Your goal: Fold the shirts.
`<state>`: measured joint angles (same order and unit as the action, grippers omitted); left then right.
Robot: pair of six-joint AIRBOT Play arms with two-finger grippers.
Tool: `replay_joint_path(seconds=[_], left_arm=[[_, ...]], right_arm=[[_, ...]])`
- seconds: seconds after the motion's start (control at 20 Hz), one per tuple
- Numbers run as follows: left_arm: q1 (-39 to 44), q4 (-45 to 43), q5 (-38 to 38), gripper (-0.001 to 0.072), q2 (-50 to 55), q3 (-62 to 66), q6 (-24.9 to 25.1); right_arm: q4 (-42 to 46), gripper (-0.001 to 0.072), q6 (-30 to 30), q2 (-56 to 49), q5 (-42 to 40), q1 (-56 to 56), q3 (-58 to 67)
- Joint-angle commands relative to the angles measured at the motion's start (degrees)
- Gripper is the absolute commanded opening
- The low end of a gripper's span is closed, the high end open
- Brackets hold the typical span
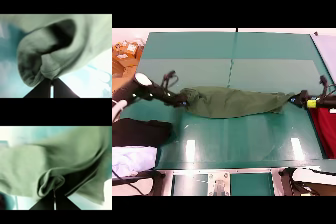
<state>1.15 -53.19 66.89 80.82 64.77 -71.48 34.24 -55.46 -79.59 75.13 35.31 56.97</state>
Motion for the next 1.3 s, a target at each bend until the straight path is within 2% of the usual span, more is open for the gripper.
replay_joint_path(seconds=[0.0, 0.2, 0.4, 0.5, 0.6, 0.75, 0.9, 1.1, 1.25], left_arm=[[0.0, -4.0, 5.6, 0.0025, -6.5, 12.8, -4.1], [0.0, -4.0, 3.5, 0.0026, -17.4, 34.6, -5.0], [0.0, -3.9, 1.9, 0.0026, -25.1, 53.4, -5.0], [0.0, -4.1, -0.4, 0.0026, -28.9, 56.1, -5.0], [0.0, -4.5, -0.2, 0.0027, -31.5, 56.1, -5.1], [0.0, -6.9, 4.6, 0.0027, -30.9, 54.5, -8.7], [0.0, -7.0, 4.5, 0.0027, -28.4, 43.7, -9.9], [0.0, -5.1, 2.4, 0.0027, -18.6, 29.6, -10.5], [0.0, -2.3, -2.4, 0.0027, -6.6, 22.4, -6.8]], right_arm=[[-9.9, 0.0014, -1.1, 6.1, 5.9, 1.7, 7.5], [-24.7, 0.0013, -3.6, 19.1, 0.1, 5.8, 17.4], [-25.5, 0.0013, -6.9, 33.0, -11.0, 11.4, 24.5], [-25.4, 0.0014, -7.4, 38.5, -15.7, 14.4, 27.1], [-25.0, 0.0014, -8.0, 40.6, -17.4, 15.4, 29.6], [-22.6, 0.0014, -9.0, 38.9, -16.4, 14.1, 30.3], [-16.5, 0.0014, -8.9, 34.1, -15.6, 8.3, 27.0], [-5.0, 0.0015, -8.8, 23.4, -16.2, -3.2, 18.8], [0.7, 0.0015, -8.7, 10.8, -19.3, -9.5, 14.2]])
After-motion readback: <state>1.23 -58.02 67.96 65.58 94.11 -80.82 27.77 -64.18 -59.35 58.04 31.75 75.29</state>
